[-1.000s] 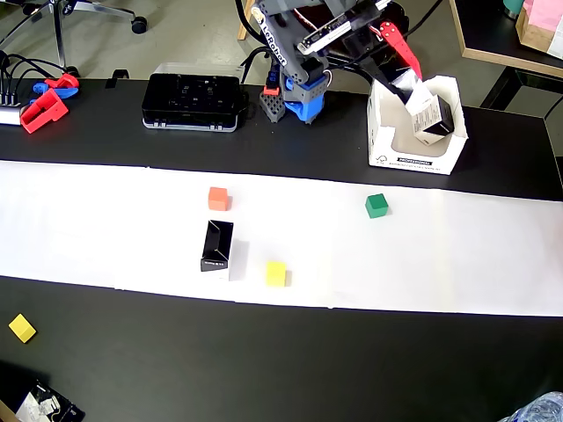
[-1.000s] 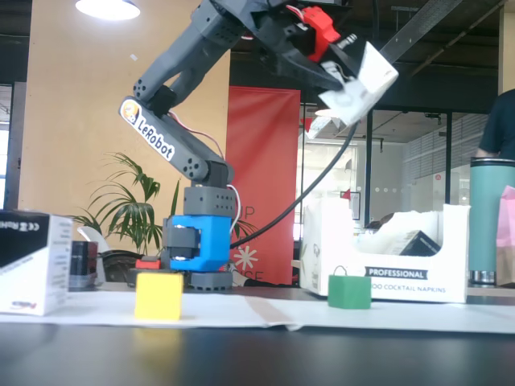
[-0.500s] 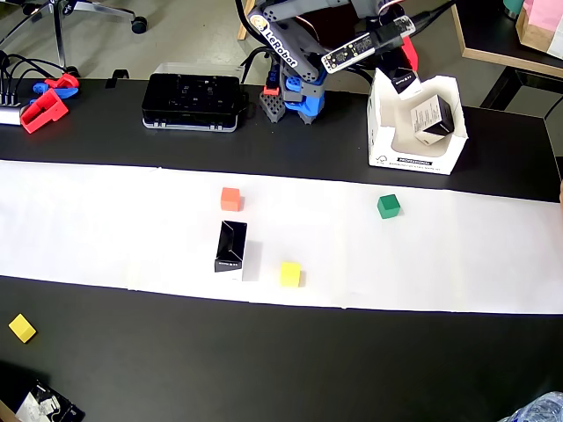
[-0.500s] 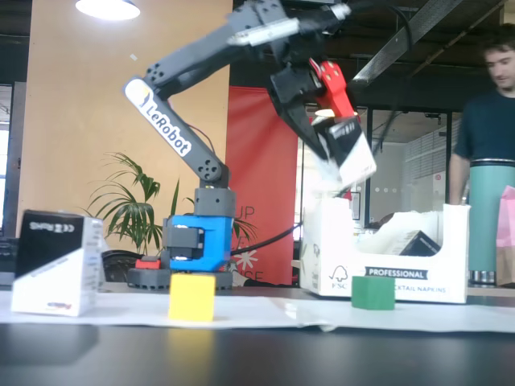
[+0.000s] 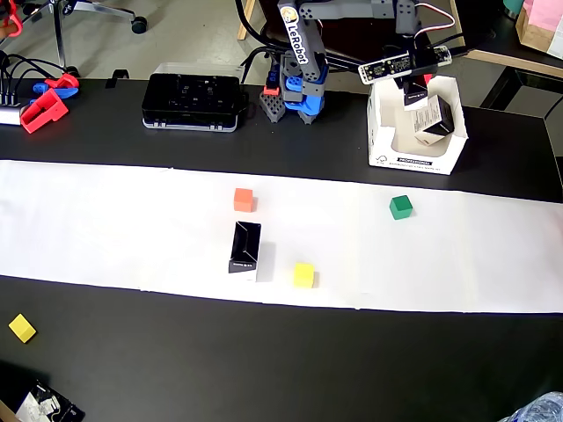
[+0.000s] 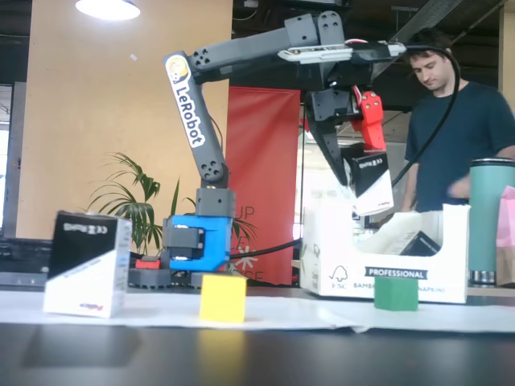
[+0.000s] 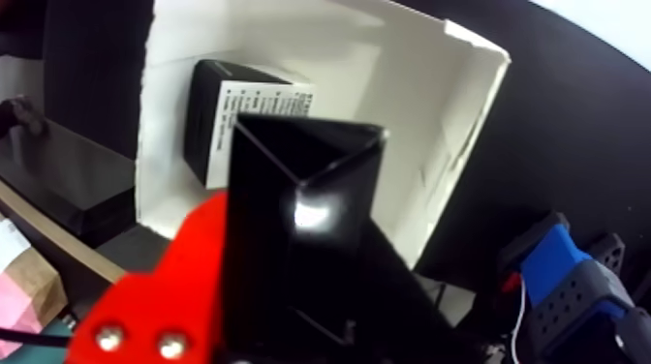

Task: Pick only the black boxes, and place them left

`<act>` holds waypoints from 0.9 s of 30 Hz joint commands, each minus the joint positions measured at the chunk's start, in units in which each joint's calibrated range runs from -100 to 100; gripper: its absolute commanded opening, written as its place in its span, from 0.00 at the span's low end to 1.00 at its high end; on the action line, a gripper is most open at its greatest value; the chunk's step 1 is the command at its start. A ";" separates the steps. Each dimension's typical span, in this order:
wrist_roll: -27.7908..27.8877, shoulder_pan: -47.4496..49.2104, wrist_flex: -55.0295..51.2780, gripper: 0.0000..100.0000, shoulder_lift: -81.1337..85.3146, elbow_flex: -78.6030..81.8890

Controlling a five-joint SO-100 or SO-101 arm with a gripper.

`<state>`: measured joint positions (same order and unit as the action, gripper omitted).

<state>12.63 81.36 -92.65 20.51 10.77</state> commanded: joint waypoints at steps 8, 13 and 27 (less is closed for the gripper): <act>4.43 0.28 -0.35 0.50 0.55 -6.07; 8.27 -4.05 -0.35 0.50 1.66 -10.32; 22.43 -28.82 -3.45 0.50 15.96 -12.19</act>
<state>31.62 61.14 -95.95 28.30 4.32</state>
